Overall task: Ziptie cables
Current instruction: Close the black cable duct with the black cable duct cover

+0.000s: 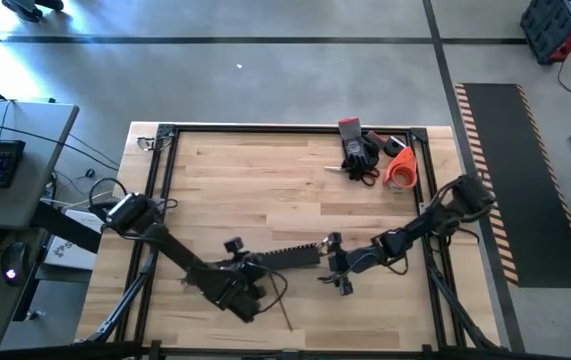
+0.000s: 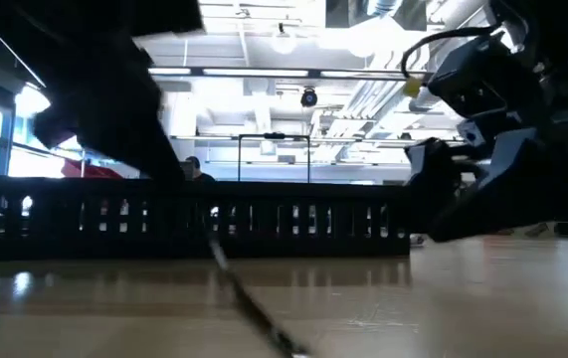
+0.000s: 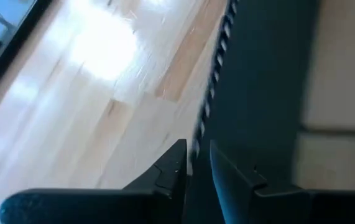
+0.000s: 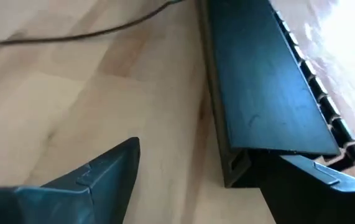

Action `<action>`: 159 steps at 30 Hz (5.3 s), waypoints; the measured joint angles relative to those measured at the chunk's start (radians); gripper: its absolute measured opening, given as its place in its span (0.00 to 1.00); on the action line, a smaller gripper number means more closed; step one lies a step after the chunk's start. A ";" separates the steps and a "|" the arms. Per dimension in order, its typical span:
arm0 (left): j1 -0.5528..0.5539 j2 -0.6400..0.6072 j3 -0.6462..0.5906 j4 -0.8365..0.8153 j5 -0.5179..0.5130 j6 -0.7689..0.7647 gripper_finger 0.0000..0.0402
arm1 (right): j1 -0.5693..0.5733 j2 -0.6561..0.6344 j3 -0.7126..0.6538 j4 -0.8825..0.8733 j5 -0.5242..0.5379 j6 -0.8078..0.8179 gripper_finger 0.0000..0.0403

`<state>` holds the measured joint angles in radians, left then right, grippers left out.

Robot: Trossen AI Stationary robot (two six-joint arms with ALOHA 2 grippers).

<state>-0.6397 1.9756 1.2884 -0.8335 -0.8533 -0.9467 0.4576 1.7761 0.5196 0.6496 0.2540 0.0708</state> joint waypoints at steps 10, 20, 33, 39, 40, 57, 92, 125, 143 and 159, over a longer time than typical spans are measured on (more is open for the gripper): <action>0.093 -0.040 0.031 0.249 0.003 0.358 0.20 | 0.001 0.169 0.093 0.091 0.054 0.023 0.71; 0.193 -0.058 -0.012 0.442 0.321 0.532 0.52 | 0.033 0.272 0.095 0.324 0.214 -0.053 0.71; 0.255 -0.039 -0.075 0.552 0.421 0.556 0.66 | 0.048 0.272 0.094 0.413 0.251 -0.126 0.71; 0.247 -0.037 -0.075 0.553 0.396 0.541 0.66 | 0.049 0.272 0.094 0.412 0.241 -0.146 0.71; 0.245 -0.036 -0.075 0.553 0.394 0.541 0.66 | 0.050 0.272 0.094 0.412 0.239 -0.156 0.71; 0.229 0.055 -0.072 0.635 0.381 0.556 0.66 | 0.095 0.271 0.094 0.358 0.231 -0.204 0.71; 0.228 0.064 -0.036 0.621 0.458 0.520 0.28 | 0.094 0.268 0.096 0.328 0.247 -0.186 0.71; 0.212 0.066 0.027 0.522 0.458 0.554 0.59 | 0.011 0.270 0.095 0.265 0.164 -0.033 0.18; 0.281 0.063 0.027 0.520 0.672 0.473 0.58 | 0.012 0.270 0.096 0.259 0.152 -0.085 0.28; 0.295 0.060 0.027 0.511 0.617 0.426 0.49 | 0.012 0.268 0.096 0.232 0.148 -0.069 0.01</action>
<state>-0.3443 2.0356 1.3155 -0.3222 -0.2360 -0.5212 0.4698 2.0441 0.6151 0.8813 0.4024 0.0016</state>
